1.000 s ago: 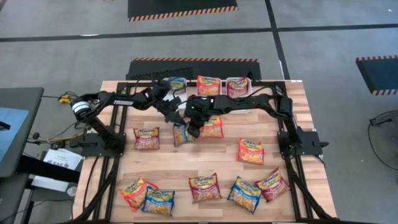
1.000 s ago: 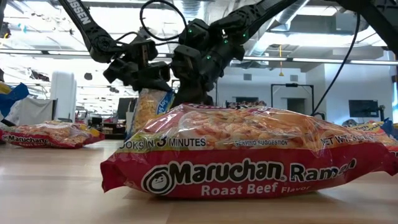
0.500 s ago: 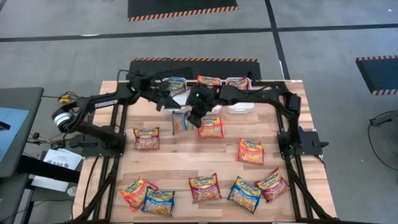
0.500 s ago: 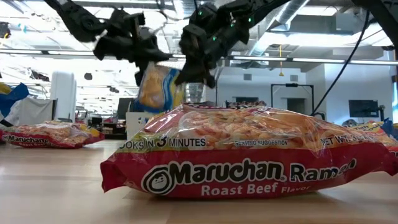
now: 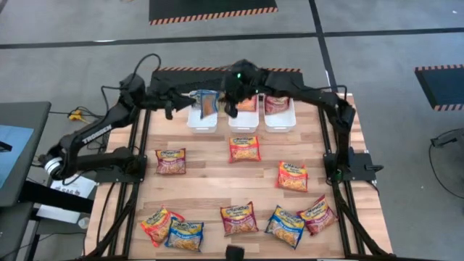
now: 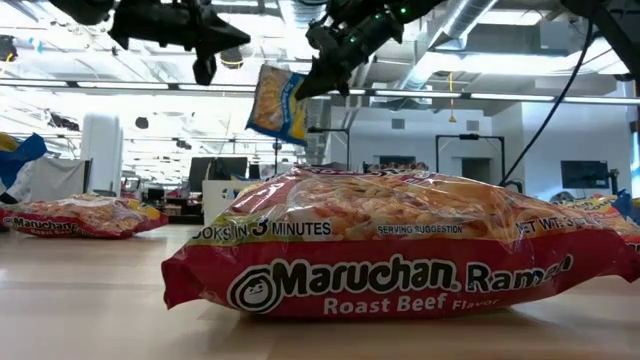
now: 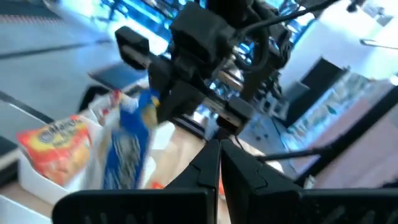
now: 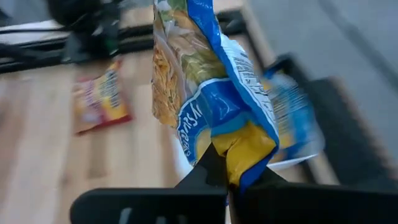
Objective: Sort Maruchan noodles
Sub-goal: Put the blue noodle pack into the left white bin
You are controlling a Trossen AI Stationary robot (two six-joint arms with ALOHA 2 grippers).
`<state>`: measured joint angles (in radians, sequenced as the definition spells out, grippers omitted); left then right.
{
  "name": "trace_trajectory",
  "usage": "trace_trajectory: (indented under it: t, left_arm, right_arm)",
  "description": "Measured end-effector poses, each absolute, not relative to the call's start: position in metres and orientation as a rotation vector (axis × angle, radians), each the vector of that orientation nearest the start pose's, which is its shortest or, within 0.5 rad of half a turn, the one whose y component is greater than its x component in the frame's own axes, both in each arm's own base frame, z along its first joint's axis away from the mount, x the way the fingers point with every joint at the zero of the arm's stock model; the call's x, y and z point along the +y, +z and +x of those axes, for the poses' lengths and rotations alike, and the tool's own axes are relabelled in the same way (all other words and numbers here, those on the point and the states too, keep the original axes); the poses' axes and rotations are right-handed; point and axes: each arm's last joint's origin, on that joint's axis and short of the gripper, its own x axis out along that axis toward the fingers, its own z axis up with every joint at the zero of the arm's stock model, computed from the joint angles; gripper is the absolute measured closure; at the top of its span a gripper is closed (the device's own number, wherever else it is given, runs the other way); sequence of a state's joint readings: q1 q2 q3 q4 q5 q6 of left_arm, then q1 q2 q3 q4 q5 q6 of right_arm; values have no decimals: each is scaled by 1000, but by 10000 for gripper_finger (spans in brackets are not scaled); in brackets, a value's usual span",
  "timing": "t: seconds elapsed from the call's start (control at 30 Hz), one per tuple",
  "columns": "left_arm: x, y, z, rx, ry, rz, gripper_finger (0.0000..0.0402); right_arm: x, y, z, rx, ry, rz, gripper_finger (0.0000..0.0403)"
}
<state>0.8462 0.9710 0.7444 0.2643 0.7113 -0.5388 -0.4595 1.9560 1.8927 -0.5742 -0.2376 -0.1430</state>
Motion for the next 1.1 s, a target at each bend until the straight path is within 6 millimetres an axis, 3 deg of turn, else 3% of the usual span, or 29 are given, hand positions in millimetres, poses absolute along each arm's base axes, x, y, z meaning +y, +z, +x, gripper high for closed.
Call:
trace_trajectory:
  t: [0.3, 0.57, 0.77, 0.97, 1.1]
  left_arm:
    - [149, 330, 148, -92, 248, -515, 401]
    - [151, 330, 147, -99, 320, -428, 388]
    - [153, 329, 147, -110, 359, -452, 323]
    - [158, 330, 146, -156, 554, -416, 235]
    - [160, 328, 146, -199, 599, -534, 197]
  right_arm:
    - [-228, 377, 384, 486, -287, -62, 398]
    - [-237, 416, 365, 438, -354, -81, 397]
    - [-231, 421, 357, 539, -345, -68, 397]
    - [-220, 416, 355, 664, -266, -196, 397]
    - [-207, 406, 356, 785, -142, -330, 396]
